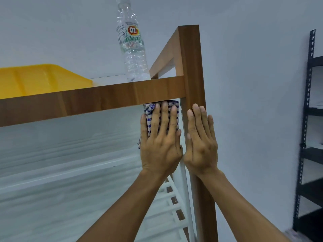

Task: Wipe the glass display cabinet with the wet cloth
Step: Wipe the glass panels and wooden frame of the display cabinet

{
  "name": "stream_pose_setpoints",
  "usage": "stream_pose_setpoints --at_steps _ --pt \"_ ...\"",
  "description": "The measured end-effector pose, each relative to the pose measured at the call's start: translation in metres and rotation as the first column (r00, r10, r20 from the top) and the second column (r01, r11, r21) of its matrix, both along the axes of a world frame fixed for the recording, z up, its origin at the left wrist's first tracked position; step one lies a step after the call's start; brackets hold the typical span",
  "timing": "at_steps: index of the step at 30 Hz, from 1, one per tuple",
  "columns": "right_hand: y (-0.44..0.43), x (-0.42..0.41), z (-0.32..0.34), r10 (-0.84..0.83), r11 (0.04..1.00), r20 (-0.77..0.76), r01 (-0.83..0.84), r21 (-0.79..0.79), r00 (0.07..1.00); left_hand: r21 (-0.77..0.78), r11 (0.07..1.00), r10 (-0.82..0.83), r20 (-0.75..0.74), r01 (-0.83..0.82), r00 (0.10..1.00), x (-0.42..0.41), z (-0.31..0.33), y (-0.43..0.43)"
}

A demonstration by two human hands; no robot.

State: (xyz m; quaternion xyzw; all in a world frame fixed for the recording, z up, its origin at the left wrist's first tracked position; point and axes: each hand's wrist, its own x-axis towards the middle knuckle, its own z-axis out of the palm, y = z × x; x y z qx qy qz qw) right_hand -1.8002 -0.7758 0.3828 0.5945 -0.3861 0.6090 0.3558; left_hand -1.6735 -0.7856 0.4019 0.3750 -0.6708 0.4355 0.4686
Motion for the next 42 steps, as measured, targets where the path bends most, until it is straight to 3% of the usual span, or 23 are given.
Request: stream_pose_setpoints --at_steps 5,9,15,23,32,37,42 --pt "0.0 -0.002 -0.001 0.061 0.998 0.015 -0.061 0.015 0.998 0.02 0.999 -0.027 0.084 0.026 0.996 -0.009 0.003 0.004" --pt "0.001 -0.004 -0.001 0.066 0.998 -0.002 -0.066 0.013 0.998 -0.007 1.0 -0.003 0.243 0.005 0.97 0.018 -0.009 0.003" --pt "0.003 -0.002 -0.001 0.067 0.998 0.004 -0.067 0.004 0.998 0.004 1.0 -0.015 0.093 0.015 0.996 -0.008 0.009 0.003" --pt "0.001 -0.004 -0.005 0.056 0.998 -0.01 -0.056 0.006 0.998 -0.006 1.0 -0.016 0.238 0.018 0.971 0.014 -0.013 0.003" --pt "0.014 0.037 -0.011 -0.064 0.994 0.082 0.056 0.091 0.995 0.026 0.998 0.048 0.139 -0.052 0.989 0.076 -0.023 0.012" --pt "0.014 0.117 -0.024 0.142 0.977 -0.035 -0.134 0.169 0.989 0.035 0.997 0.068 0.043 -0.069 0.997 0.127 -0.028 0.017" --pt "0.015 0.186 -0.022 0.2 0.967 -0.105 -0.179 0.182 0.974 0.046 0.995 0.088 -0.032 -0.086 0.996 0.195 -0.037 0.021"
